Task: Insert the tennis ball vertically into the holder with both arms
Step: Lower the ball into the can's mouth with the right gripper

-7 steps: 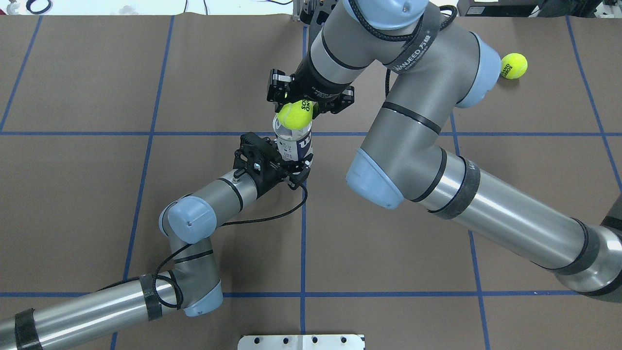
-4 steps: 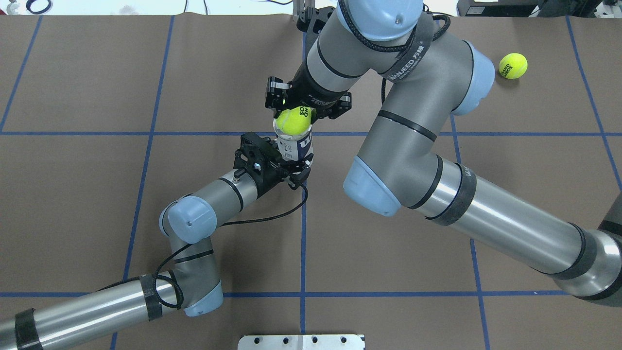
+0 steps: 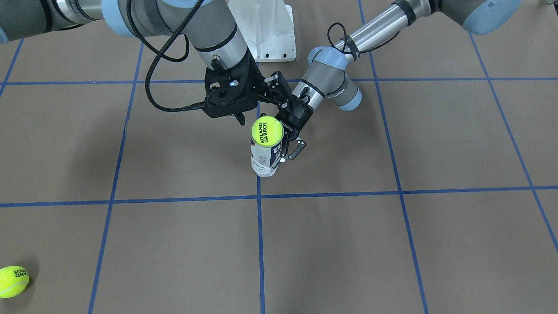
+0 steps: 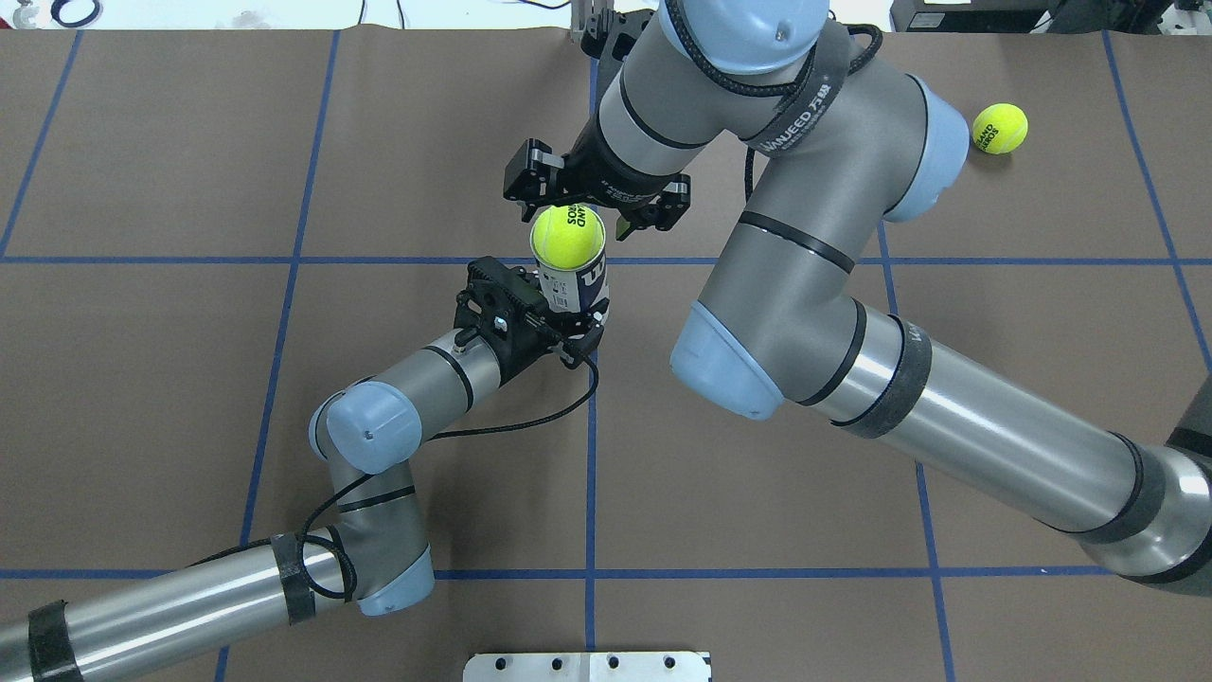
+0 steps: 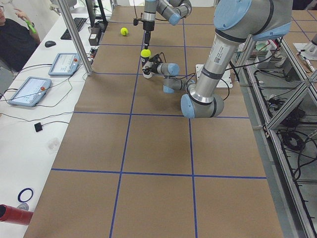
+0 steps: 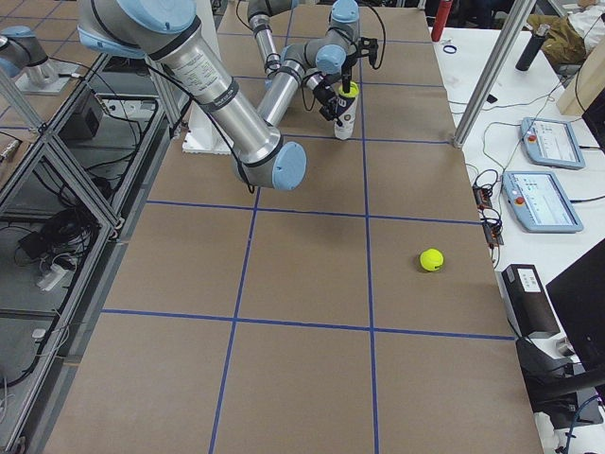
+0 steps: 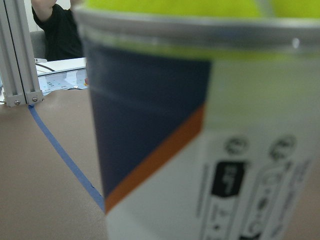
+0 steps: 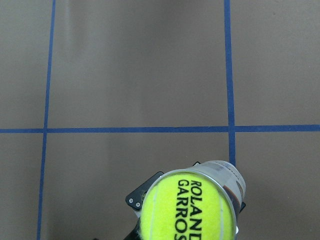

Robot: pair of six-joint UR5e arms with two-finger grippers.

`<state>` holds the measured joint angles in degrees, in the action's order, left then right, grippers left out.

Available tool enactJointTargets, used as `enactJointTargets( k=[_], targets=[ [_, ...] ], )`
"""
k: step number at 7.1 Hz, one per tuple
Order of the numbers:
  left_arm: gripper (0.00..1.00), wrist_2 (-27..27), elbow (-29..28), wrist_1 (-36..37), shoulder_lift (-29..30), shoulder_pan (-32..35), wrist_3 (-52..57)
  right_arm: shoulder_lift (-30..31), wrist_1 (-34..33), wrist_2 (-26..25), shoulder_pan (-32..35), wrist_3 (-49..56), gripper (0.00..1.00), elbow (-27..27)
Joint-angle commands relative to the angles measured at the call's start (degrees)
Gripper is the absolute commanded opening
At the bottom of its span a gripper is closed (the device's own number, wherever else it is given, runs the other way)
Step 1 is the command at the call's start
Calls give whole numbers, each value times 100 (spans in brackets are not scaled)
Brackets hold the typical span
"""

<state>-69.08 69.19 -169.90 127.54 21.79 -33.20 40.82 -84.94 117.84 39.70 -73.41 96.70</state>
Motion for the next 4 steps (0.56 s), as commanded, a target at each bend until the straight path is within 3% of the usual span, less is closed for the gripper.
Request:
enactJointTargets(
  k=[1, 4],
  targets=[
    [73, 0, 7, 1, -1, 0, 7, -4, 3, 2, 11, -94, 99, 32],
    [75, 0, 7, 1, -1, 0, 7, -4, 3, -7, 20, -94, 99, 68]
  ],
)
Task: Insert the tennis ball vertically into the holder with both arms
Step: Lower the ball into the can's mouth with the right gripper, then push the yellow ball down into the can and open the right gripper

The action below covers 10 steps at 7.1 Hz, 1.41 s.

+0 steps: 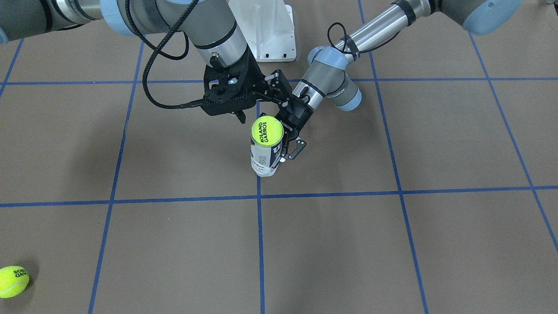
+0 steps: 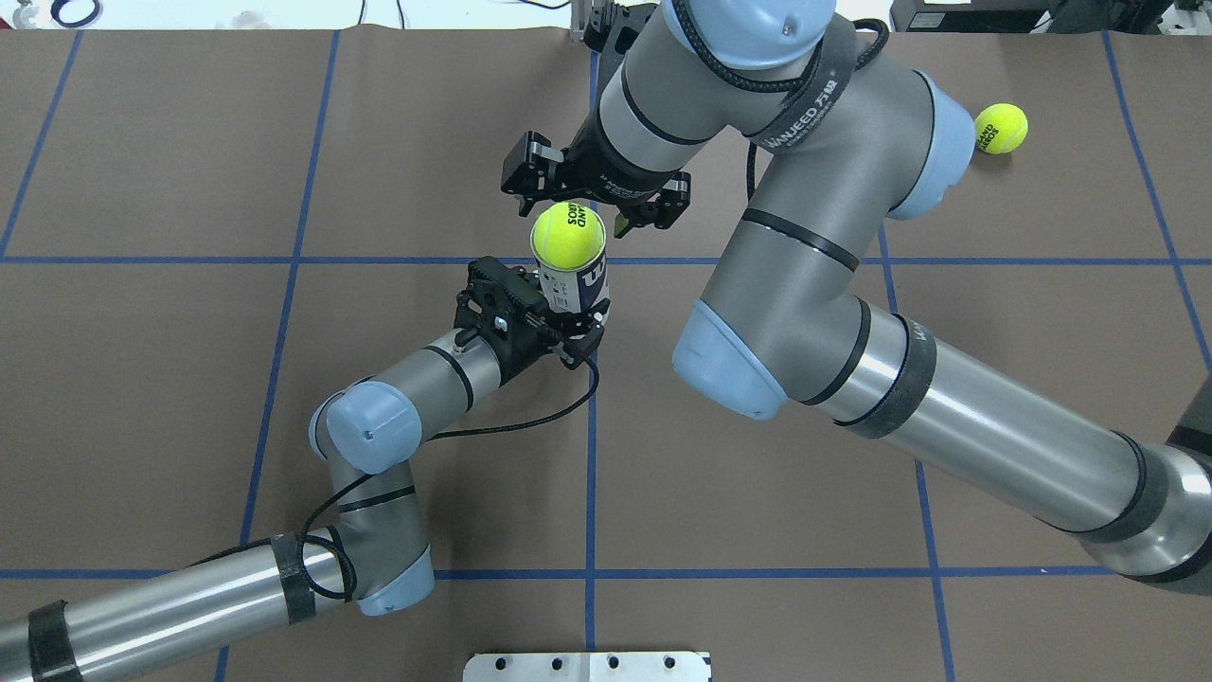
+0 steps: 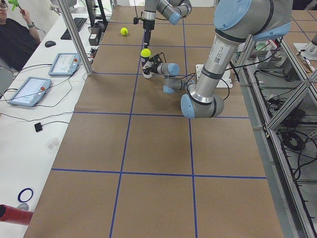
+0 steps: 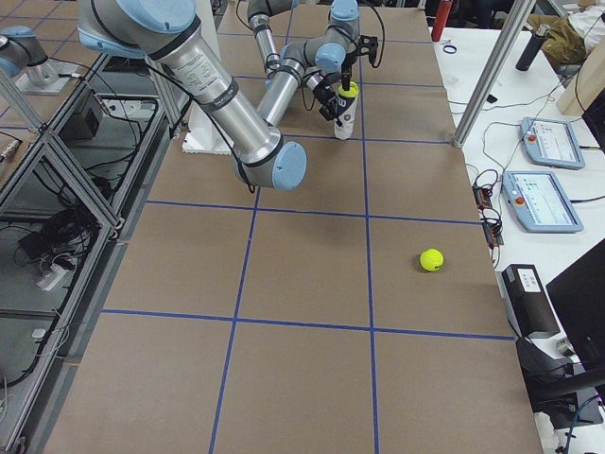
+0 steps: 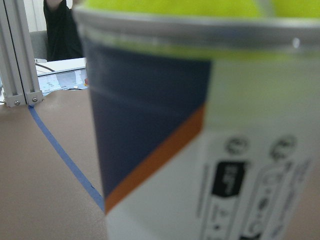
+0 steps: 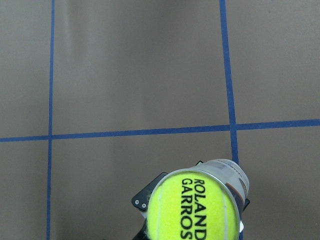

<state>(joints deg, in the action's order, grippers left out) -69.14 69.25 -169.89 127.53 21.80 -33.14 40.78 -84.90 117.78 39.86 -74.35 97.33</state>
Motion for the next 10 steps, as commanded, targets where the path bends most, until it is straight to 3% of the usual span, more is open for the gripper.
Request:
enactJointTargets(
  k=[1, 2, 3, 10],
  targets=[
    [75, 6, 0, 9, 0, 9, 0, 0, 9, -27, 4, -10, 91, 6],
    [75, 6, 0, 0, 0, 9, 0, 0, 26, -19, 47, -1, 14, 6],
    [75, 6, 0, 0, 0, 9, 0, 0, 35, -10, 91, 60, 0, 14],
    [75, 6, -8, 9, -9, 18, 9, -9, 35, -45, 127, 245, 0, -47]
  ],
)
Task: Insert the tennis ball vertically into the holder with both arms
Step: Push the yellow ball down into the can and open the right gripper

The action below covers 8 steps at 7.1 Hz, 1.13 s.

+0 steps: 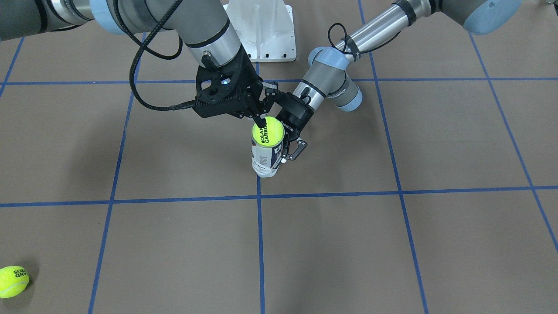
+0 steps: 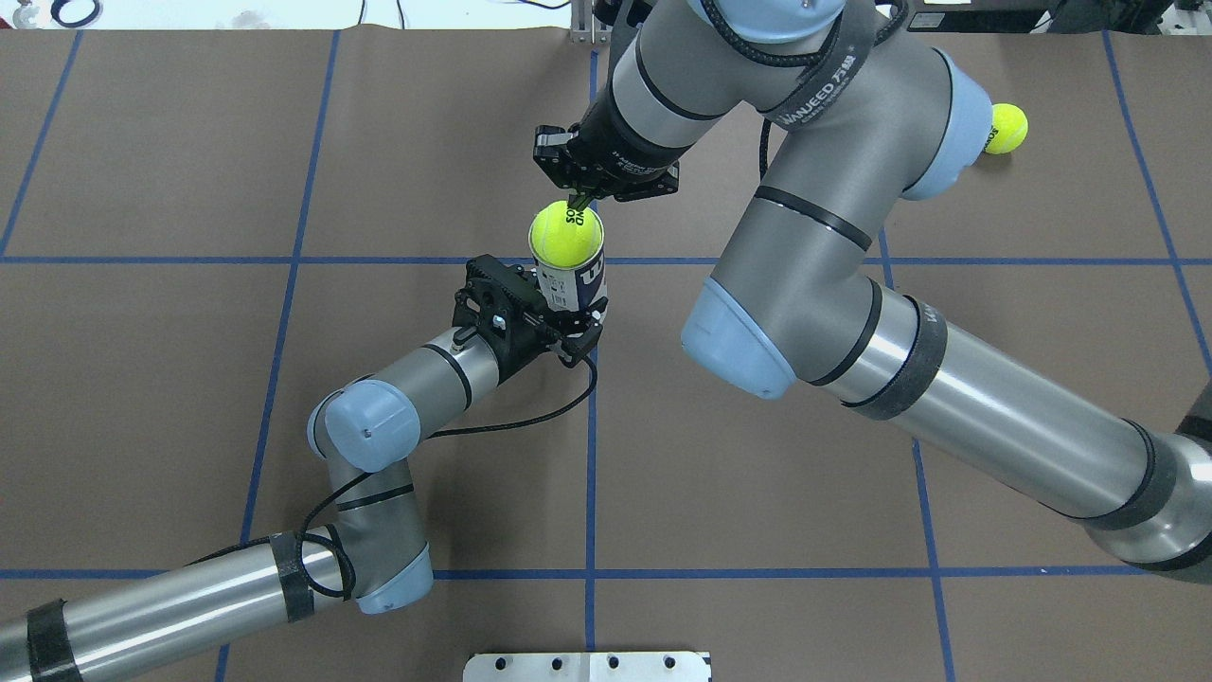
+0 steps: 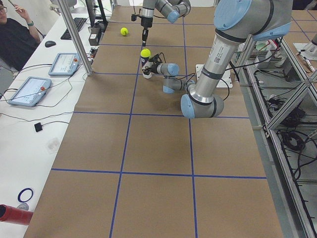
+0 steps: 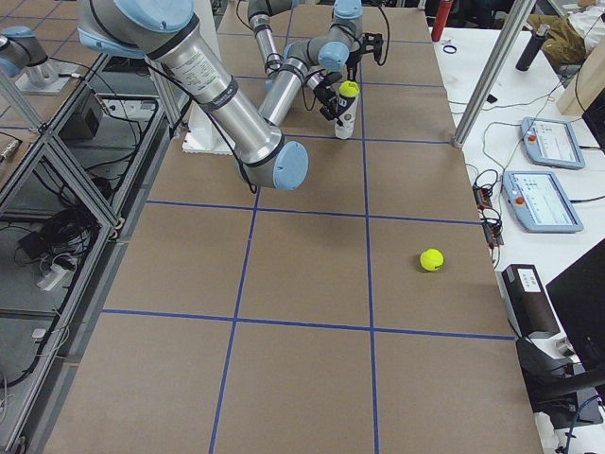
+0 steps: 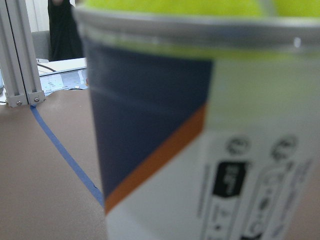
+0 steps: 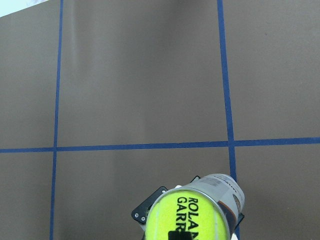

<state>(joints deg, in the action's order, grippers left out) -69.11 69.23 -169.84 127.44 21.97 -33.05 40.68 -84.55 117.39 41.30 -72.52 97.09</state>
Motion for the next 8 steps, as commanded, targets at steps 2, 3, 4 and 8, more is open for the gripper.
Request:
enactJointTargets(
  k=[2, 3, 4, 8],
  targets=[
    [75, -6, 3, 3, 9, -8, 0, 2, 0, -180, -174, 54, 0, -50],
    [75, -6, 3, 3, 9, 0, 0, 11, 0, -242, -227, 63, 0, -76],
    [75, -6, 3, 3, 9, 0, 0, 19, -9, -243, -228, 72, 0, -85],
    [75, -6, 3, 12, 9, 0, 0, 19, -9, -243, -210, 72, 0, -32]
  ],
)
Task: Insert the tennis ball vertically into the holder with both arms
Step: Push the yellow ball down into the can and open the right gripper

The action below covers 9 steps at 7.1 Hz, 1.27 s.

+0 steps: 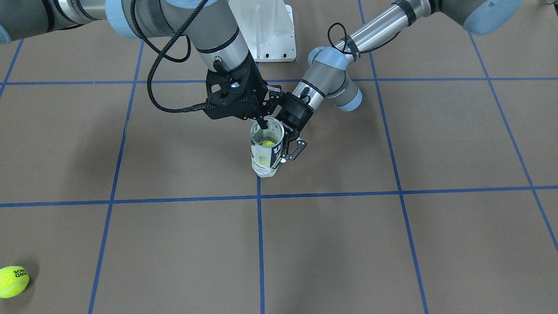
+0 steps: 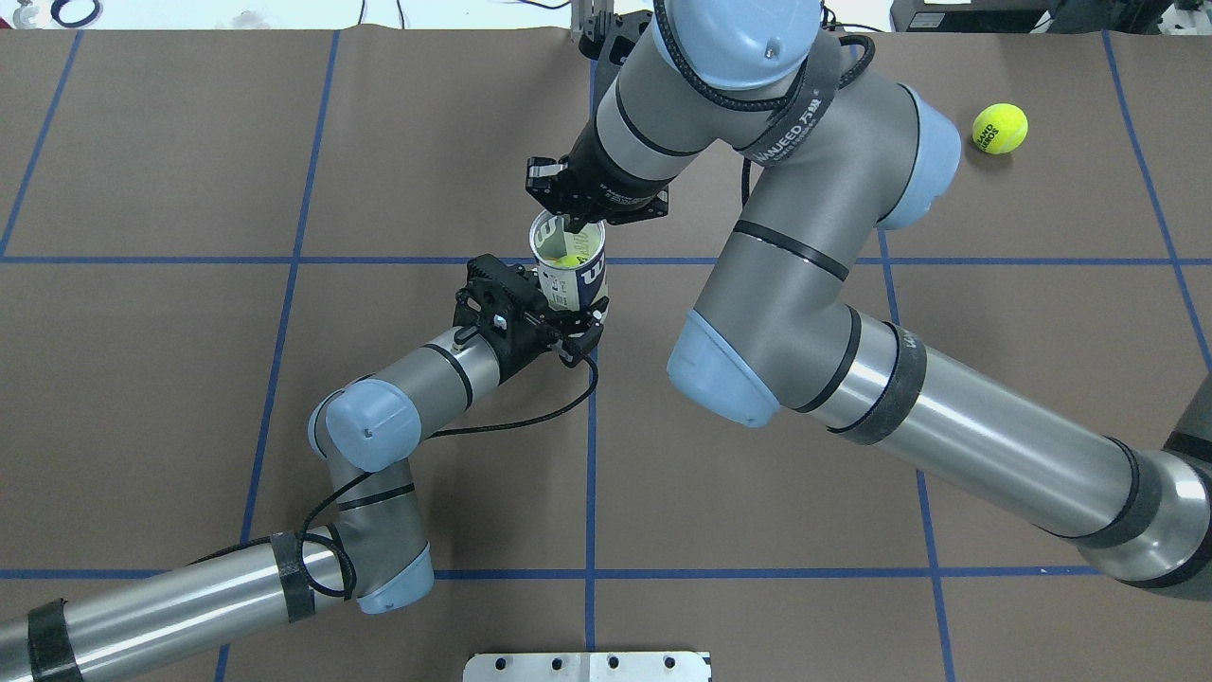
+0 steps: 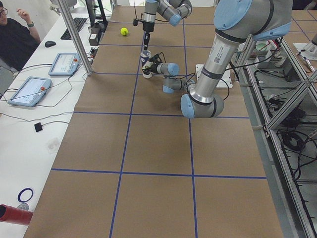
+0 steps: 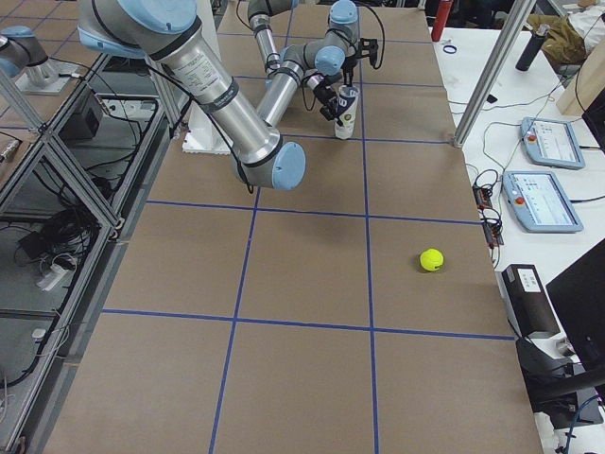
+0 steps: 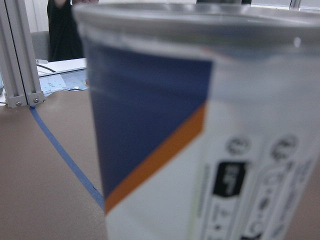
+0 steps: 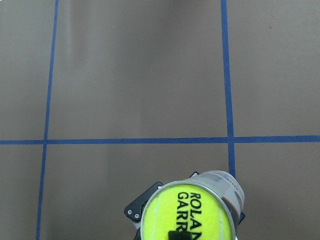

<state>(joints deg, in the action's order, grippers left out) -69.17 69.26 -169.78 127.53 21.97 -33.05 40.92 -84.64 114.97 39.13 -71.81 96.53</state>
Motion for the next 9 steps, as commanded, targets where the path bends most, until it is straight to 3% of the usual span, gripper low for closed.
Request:
enactJointTargets(
  k=[1, 2, 3, 4, 8, 9],
  targets=[
    [75, 0, 0, 7, 0, 9, 0, 4, 0, 0, 24, 0, 0, 41],
    [75, 0, 0, 7, 0, 9, 0, -5, 0, 26, 59, 0, 0, 67],
    [75, 0, 0, 7, 0, 9, 0, -5, 8, 69, 129, 0, 36, 93],
    [76, 0, 0, 7, 0, 18, 0, -22, 9, 61, 147, -17, 99, 102],
    [78, 0, 0, 7, 0, 9, 0, 12, 0, 61, 218, -44, 100, 216],
    [85, 0, 0, 7, 0, 9, 0, 13, -9, 61, 235, -44, 100, 217]
  ],
)
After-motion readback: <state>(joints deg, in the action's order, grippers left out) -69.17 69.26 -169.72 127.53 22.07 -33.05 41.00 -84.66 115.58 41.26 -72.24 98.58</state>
